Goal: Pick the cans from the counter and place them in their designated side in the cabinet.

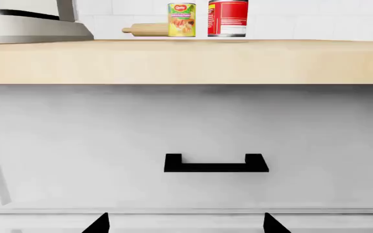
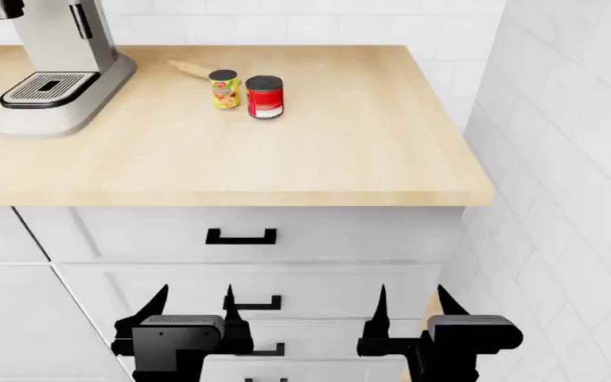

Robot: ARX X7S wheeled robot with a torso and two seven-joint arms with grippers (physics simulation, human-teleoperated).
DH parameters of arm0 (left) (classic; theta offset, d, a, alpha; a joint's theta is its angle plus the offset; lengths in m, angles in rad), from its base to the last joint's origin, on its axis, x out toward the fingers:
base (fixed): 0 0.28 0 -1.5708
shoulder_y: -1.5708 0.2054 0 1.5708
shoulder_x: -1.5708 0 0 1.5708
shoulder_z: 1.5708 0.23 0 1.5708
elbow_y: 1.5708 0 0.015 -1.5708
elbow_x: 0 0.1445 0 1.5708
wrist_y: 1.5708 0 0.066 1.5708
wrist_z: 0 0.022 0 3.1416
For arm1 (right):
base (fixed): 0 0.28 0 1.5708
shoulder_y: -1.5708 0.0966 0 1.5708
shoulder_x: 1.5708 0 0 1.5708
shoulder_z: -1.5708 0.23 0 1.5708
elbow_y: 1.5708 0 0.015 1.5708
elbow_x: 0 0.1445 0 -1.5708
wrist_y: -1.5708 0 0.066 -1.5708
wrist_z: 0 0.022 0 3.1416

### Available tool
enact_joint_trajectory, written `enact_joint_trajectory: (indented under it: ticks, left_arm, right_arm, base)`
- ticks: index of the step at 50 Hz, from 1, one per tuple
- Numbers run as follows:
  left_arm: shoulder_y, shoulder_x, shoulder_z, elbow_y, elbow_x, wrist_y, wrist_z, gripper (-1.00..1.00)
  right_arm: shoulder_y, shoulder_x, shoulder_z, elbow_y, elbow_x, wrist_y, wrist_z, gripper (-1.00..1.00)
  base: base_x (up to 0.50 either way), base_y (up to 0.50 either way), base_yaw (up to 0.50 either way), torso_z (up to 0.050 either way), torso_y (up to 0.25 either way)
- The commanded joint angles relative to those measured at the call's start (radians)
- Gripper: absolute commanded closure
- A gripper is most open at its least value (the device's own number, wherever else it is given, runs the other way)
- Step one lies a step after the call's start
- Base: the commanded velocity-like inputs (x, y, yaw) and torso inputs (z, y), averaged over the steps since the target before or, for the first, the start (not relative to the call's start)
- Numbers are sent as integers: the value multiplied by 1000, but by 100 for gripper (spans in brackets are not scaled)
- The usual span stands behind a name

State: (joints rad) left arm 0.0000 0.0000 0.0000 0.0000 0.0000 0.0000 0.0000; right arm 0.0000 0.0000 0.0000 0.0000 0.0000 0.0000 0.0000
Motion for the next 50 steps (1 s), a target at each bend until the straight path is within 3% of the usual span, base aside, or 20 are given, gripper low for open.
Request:
enact_joint_trajectory:
  ticks: [1, 12, 50]
  left_arm:
    - [-1, -16, 18, 1, -16, -3, -20, -100]
    - [-3, -47, 54, 0, -46, 2, -60, -100]
    - [-12, -97, 117, -12, -83, 2, -122, -100]
  right_arm:
    - [-1, 16, -21, 1, 13, -5, 19, -100]
    - [-2, 47, -58, 0, 48, -11, 52, -100]
    - [-2, 98, -115, -2, 106, -29, 93, -100]
  base:
    - [0, 0, 0, 0, 0]
    - [0, 0, 0, 2, 0]
    - [0, 0, 0, 50, 0]
